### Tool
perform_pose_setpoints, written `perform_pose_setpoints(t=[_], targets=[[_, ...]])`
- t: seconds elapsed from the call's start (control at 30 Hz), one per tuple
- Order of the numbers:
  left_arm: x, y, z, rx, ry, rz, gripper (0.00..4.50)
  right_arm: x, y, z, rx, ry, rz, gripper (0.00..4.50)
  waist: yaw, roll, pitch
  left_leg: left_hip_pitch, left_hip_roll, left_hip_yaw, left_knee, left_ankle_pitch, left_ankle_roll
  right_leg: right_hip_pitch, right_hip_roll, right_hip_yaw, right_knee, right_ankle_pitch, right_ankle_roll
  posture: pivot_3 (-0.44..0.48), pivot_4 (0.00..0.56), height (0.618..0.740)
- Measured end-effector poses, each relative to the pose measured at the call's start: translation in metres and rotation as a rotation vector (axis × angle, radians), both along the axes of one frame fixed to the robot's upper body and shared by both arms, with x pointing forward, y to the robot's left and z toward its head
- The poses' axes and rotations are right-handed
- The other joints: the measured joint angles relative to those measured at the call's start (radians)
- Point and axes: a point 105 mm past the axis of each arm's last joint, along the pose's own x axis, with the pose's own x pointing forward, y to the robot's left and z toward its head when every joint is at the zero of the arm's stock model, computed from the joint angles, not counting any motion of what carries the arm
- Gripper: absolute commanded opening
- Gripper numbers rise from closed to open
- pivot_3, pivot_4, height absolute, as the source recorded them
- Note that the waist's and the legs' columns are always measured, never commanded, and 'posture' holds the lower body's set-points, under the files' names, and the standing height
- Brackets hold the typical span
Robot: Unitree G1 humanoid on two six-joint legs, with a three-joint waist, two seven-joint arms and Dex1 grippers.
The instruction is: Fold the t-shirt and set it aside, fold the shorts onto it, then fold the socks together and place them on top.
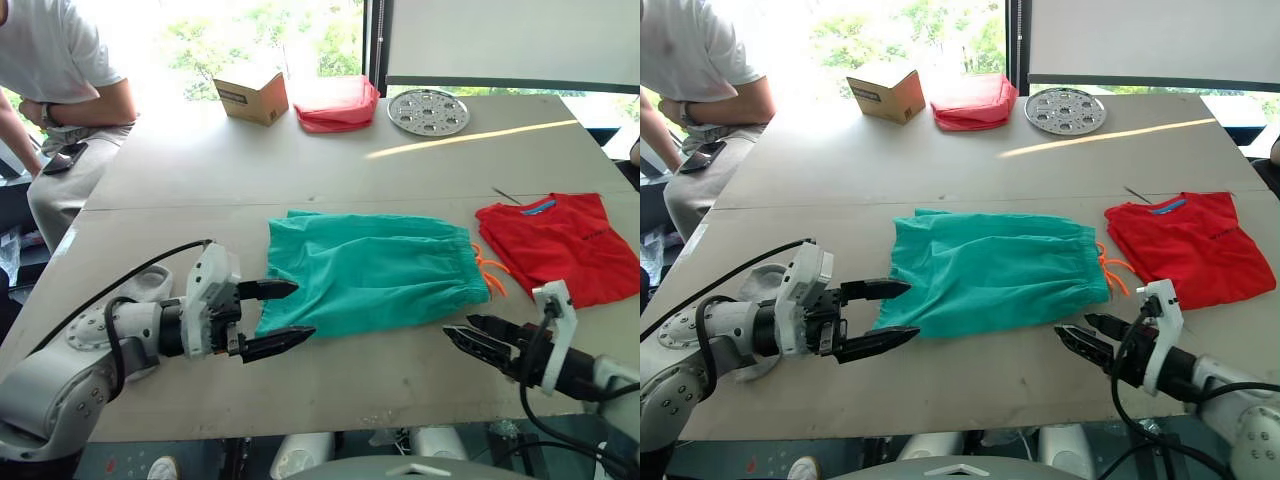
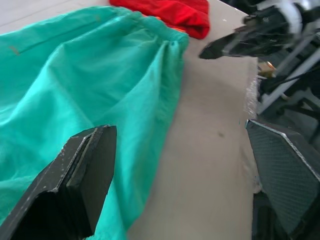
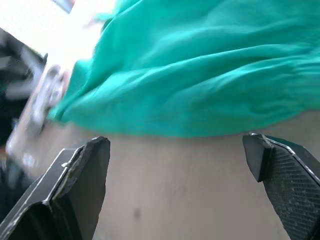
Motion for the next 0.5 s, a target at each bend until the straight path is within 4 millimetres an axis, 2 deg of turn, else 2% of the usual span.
perform_pose_setpoints(t=[0.1, 0.23, 0.37, 0.5], targets=[[0.004, -0.004, 0.004, -0.004, -0.025, -0.013, 4.42, 0.005, 0.011, -0.013, 0.081, 0.066, -0.122, 4.50, 0.001, 0.003, -0.001, 0.000, 0.000, -0.002, 0.000, 0.001, -0.002, -0.001, 0.001, -0.001, 0.000, 0.002, 0.002, 0.000, 0.150, 0.740], [0.006, -0.003, 0.002, -0.009, -0.012, -0.008, 4.42, 0.012, 0.002, -0.016, 0.037, 0.076, -0.213, 4.50, -0.001, 0.003, -0.001, 0.000, -0.002, 0.001, -0.001, 0.002, -0.004, -0.002, 0.003, 0.001, 0.000, 0.001, 0.002, 0.000, 0.150, 0.740], [0.007, -0.003, 0.002, -0.014, -0.010, 0.000, 4.42, 0.026, -0.005, -0.023, 0.112, 0.044, -0.272, 4.50, -0.004, 0.004, -0.002, 0.001, -0.001, 0.001, -0.001, 0.000, -0.001, -0.001, 0.003, 0.001, 0.000, 0.000, 0.001, 0.000, 0.150, 0.740], [0.006, -0.003, 0.001, -0.032, 0.006, 0.004, 4.42, 0.045, 0.001, -0.030, 0.178, 0.007, -0.286, 4.50, -0.021, -0.002, -0.005, 0.004, -0.001, 0.002, 0.000, 0.000, -0.001, 0.002, 0.003, 0.002, 0.000, -0.003, 0.003, 0.000, 0.150, 0.740]])
